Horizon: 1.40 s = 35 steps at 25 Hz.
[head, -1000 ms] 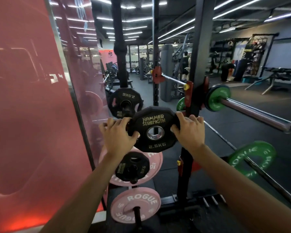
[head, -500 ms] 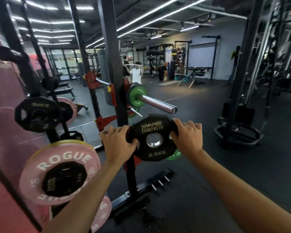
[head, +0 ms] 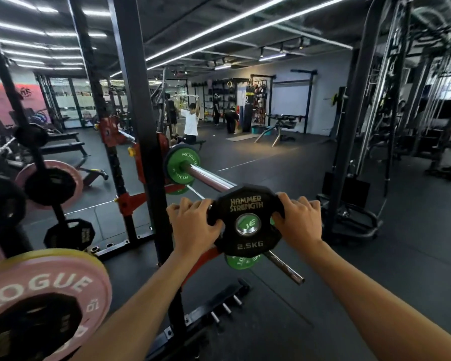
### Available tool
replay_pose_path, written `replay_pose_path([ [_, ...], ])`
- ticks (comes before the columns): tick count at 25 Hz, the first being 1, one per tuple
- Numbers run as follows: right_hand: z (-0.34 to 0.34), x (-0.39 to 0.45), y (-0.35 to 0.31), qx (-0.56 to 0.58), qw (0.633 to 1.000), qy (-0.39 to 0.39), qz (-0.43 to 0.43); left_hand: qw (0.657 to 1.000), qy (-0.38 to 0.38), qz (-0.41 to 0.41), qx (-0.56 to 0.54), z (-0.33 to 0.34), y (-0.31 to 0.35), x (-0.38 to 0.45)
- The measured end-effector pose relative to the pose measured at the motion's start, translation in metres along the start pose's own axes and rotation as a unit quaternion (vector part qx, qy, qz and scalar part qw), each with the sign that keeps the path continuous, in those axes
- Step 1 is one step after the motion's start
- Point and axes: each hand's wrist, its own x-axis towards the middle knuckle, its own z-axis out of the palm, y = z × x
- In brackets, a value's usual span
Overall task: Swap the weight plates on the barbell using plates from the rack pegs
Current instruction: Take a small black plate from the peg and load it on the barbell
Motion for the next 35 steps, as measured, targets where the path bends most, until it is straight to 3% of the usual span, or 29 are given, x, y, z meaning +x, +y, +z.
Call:
replay_pose_path([
  [10,0.080,0.078,0.044,0.073,0.995,-0.019,-0.061,0.997,0.033,-0.029,0.066,0.068,0.010,0.042],
  [21,0.129,0.123,0.063,0.184,0.965,-0.020,-0.186,0.967,0.054,-0.127,0.212,0.077,0.040,0.039],
  [30,0.161,0.135,0.052,0.268,0.948,-0.018,-0.172,0.942,0.040,-0.196,0.271,0.081,0.056,0.048],
  [35,0.160,0.146,0.070,0.271,0.931,-0.016,-0.243,0.943,0.027,-0.180,0.278,0.077,0.053,0.042],
])
